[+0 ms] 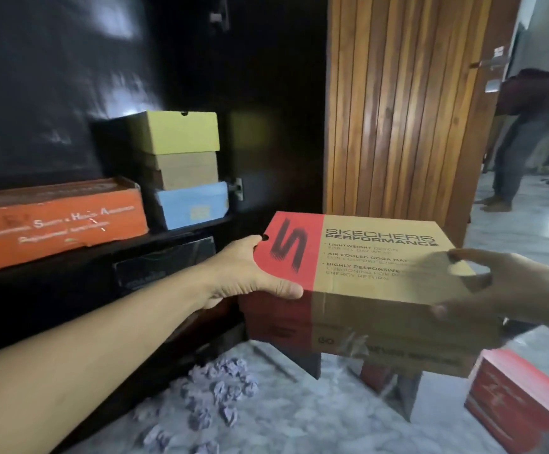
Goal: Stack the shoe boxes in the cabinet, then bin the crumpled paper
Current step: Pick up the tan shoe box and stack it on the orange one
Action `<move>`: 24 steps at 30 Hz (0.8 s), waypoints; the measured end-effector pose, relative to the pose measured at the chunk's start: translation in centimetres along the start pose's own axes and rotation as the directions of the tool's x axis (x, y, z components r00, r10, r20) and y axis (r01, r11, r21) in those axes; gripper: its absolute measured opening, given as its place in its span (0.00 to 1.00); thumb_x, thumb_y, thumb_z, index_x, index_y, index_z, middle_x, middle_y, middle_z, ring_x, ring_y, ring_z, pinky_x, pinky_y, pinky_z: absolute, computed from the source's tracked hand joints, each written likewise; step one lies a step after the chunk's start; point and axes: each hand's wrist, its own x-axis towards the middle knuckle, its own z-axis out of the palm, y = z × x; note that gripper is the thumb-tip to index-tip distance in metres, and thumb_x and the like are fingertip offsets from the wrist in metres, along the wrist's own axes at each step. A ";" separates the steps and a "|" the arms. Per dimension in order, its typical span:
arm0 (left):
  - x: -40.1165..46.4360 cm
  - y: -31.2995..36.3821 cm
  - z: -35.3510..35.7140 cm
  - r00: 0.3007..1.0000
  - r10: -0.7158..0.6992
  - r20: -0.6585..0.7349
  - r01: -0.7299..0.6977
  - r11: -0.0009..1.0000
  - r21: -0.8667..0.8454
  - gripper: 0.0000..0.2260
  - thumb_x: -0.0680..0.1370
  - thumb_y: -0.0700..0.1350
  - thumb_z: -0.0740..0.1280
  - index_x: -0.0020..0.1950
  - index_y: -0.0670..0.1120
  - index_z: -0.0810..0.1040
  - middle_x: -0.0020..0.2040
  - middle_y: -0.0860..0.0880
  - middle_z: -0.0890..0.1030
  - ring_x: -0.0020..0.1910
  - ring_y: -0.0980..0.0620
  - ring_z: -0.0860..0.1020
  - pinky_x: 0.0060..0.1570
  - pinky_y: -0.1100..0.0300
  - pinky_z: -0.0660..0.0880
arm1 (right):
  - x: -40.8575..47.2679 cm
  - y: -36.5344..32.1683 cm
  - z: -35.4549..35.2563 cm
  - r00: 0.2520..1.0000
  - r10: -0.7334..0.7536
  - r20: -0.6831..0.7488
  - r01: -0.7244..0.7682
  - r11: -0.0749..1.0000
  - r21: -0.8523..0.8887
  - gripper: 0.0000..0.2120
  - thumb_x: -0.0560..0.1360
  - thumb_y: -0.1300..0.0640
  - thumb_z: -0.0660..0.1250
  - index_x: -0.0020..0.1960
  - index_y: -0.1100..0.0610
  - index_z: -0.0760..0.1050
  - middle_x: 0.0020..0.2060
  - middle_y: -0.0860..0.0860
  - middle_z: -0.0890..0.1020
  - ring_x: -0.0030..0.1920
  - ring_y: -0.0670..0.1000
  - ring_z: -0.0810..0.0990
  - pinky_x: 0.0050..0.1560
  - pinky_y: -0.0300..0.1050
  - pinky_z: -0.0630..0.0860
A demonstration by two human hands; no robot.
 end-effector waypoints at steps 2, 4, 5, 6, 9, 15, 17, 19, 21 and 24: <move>-2.0 -0.3 -2.2 0.999 -0.017 -0.049 0.018 1.000 0.012 0.26 0.59 0.42 0.83 0.53 0.53 0.78 0.50 0.53 0.85 0.55 0.55 0.81 0.59 0.60 0.73 | 0.5 -2.1 1.3 0.996 -0.025 0.084 0.018 0.996 0.086 0.50 0.40 0.46 0.86 0.60 0.44 0.70 0.48 0.53 0.83 0.34 0.54 0.86 0.33 0.56 0.82; -4.1 -0.7 -4.7 0.994 -0.038 -0.105 0.039 0.999 0.009 0.23 0.62 0.39 0.81 0.53 0.51 0.80 0.50 0.53 0.86 0.53 0.55 0.82 0.56 0.62 0.74 | 1.5 -4.9 2.6 0.983 -0.092 0.159 0.084 0.995 0.056 0.56 0.34 0.44 0.84 0.61 0.45 0.69 0.48 0.53 0.82 0.36 0.55 0.86 0.32 0.54 0.82; -5.1 -0.9 -6.0 0.989 -0.051 -0.135 0.052 0.999 0.002 0.22 0.63 0.38 0.80 0.54 0.51 0.80 0.50 0.53 0.86 0.53 0.55 0.82 0.53 0.64 0.75 | 2.1 -6.4 3.3 0.978 -0.107 0.178 0.098 0.993 0.059 0.59 0.31 0.41 0.83 0.61 0.45 0.68 0.49 0.53 0.82 0.39 0.56 0.86 0.34 0.54 0.83; -6.0 -1.1 -7.3 0.983 -0.070 -0.171 0.069 0.998 -0.010 0.22 0.64 0.37 0.80 0.54 0.50 0.80 0.50 0.53 0.86 0.53 0.55 0.82 0.51 0.66 0.75 | 2.8 -7.7 4.0 0.975 -0.135 0.178 0.126 0.990 0.063 0.61 0.30 0.39 0.82 0.61 0.45 0.68 0.50 0.53 0.81 0.42 0.57 0.85 0.36 0.54 0.83; -8.6 -1.6 -11.4 0.957 -0.113 -0.268 0.110 0.994 -0.028 0.24 0.62 0.38 0.80 0.54 0.50 0.79 0.49 0.53 0.86 0.53 0.56 0.82 0.49 0.64 0.75 | 5.0 -12.2 6.6 0.955 -0.210 0.212 0.205 0.978 0.045 0.48 0.39 0.39 0.83 0.56 0.44 0.69 0.49 0.50 0.80 0.45 0.55 0.83 0.39 0.53 0.83; -12.3 -1.1 -20.2 0.864 -0.190 -0.466 0.208 0.978 -0.014 0.34 0.51 0.47 0.83 0.56 0.47 0.81 0.48 0.50 0.86 0.52 0.51 0.82 0.50 0.58 0.75 | 9.8 -21.9 10.9 0.900 -0.378 0.216 0.360 0.925 0.120 0.31 0.62 0.51 0.80 0.62 0.47 0.73 0.49 0.48 0.78 0.46 0.50 0.80 0.39 0.51 0.83; -13.0 -0.6 -22.8 0.816 -0.175 -0.552 0.199 0.980 -0.016 0.32 0.51 0.46 0.83 0.54 0.45 0.81 0.46 0.49 0.86 0.50 0.50 0.83 0.44 0.59 0.75 | 11.6 -25.2 11.9 0.875 -0.432 0.218 0.393 0.897 0.203 0.43 0.59 0.51 0.81 0.71 0.52 0.68 0.52 0.50 0.77 0.48 0.53 0.80 0.42 0.55 0.84; -13.2 -0.1 -25.3 0.758 -0.169 -0.630 0.194 0.981 -0.029 0.36 0.44 0.50 0.84 0.50 0.45 0.82 0.44 0.48 0.86 0.47 0.49 0.83 0.43 0.59 0.76 | 13.2 -28.5 12.8 0.854 -0.477 0.205 0.424 0.869 0.256 0.51 0.56 0.50 0.82 0.75 0.55 0.64 0.53 0.49 0.75 0.48 0.53 0.80 0.38 0.52 0.83; -12.8 -0.1 -27.8 0.708 -0.147 -0.691 0.169 0.985 -0.037 0.44 0.33 0.55 0.83 0.48 0.45 0.82 0.43 0.48 0.87 0.46 0.49 0.84 0.47 0.57 0.77 | 15.0 -31.5 13.8 0.832 -0.525 0.179 0.460 0.833 0.306 0.52 0.56 0.51 0.83 0.75 0.56 0.64 0.53 0.49 0.75 0.47 0.52 0.80 0.35 0.51 0.83; -11.4 -0.3 -30.2 0.615 -0.123 -0.779 0.159 0.987 -0.030 0.29 0.46 0.47 0.86 0.41 0.47 0.78 0.41 0.48 0.83 0.43 0.50 0.81 0.50 0.59 0.76 | 18.3 -35.3 15.2 0.818 -0.560 0.131 0.492 0.799 0.345 0.48 0.58 0.52 0.83 0.74 0.56 0.66 0.54 0.49 0.76 0.50 0.54 0.81 0.44 0.58 0.83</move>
